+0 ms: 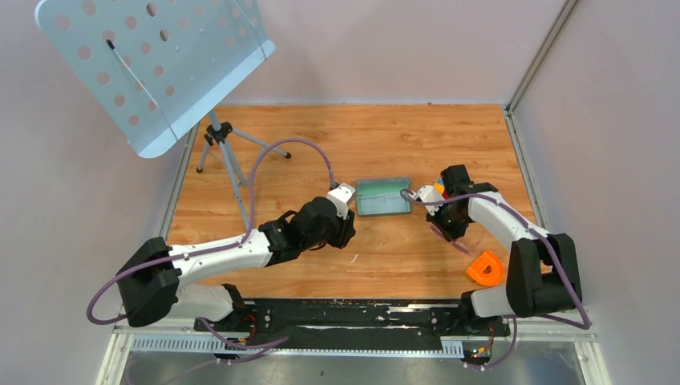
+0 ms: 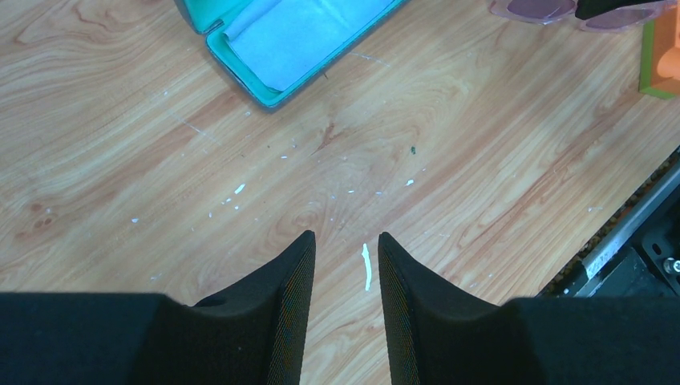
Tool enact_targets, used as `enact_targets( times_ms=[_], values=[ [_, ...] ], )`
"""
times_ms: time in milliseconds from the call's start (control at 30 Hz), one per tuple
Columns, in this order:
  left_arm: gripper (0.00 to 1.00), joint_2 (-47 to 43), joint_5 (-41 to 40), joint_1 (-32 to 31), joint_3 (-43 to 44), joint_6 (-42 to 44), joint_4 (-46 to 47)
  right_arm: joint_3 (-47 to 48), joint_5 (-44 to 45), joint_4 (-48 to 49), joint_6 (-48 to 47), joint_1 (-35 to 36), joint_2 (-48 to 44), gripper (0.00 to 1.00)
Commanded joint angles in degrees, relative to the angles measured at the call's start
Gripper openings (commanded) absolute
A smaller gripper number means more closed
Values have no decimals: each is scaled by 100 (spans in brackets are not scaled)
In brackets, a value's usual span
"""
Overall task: Organize the sunglasses
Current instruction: Fold the sunglasses at the center of the board.
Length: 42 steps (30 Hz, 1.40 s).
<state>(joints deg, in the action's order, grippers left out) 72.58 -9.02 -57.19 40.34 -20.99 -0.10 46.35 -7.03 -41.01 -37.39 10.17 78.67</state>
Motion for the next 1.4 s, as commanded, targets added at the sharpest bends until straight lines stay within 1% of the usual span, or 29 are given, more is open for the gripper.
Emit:
enact_targets(
  times_ms=[0,100,167,233,300,367,433,567,700,767,867,1133,1367],
  values=[
    [38,-146,50,-45,1,54,36,-63,15,-28,9,-86,-53,1],
    [38,-198,126,-46,150,49,-173,77,-101,-485,20,-85,-448,0],
    [38,-251,66,-41,306,-51,-402,293,-238,-996,5,-86,-877,0],
    [41,-301,-9,-38,478,-204,-643,592,-449,-1531,-81,-86,-1352,0],
    [45,-316,-108,-31,672,-491,-892,933,-811,-2030,-298,-81,-1777,0],
    [46,-312,-71,-38,842,-608,-948,1118,-1390,-2455,-633,-90,-2084,0],
    [47,-232,24,-30,1070,-610,-872,1262,-2283,-2907,-921,-81,-2129,0],
    [47,179,236,-35,1668,-385,-758,1642,-3117,-3529,-1486,59,-1918,0],
    [47,650,399,-36,2171,-177,-671,2224,-4081,-4035,-1789,108,-1588,0],
    [47,889,502,-36,2428,-112,-647,2465,-4357,-4205,-1900,154,-1431,0],
    [47,1170,725,-36,2655,-127,-563,2639,-4502,-4332,-2013,240,-1289,0],
    [44,1606,1449,-59,2872,-478,-91,2545,-4621,-4257,-2007,314,-1032,0],
    [44,1846,1628,-278,2914,-505,63,2542,-4846,-4123,-1975,330,-980,0]
  ],
)
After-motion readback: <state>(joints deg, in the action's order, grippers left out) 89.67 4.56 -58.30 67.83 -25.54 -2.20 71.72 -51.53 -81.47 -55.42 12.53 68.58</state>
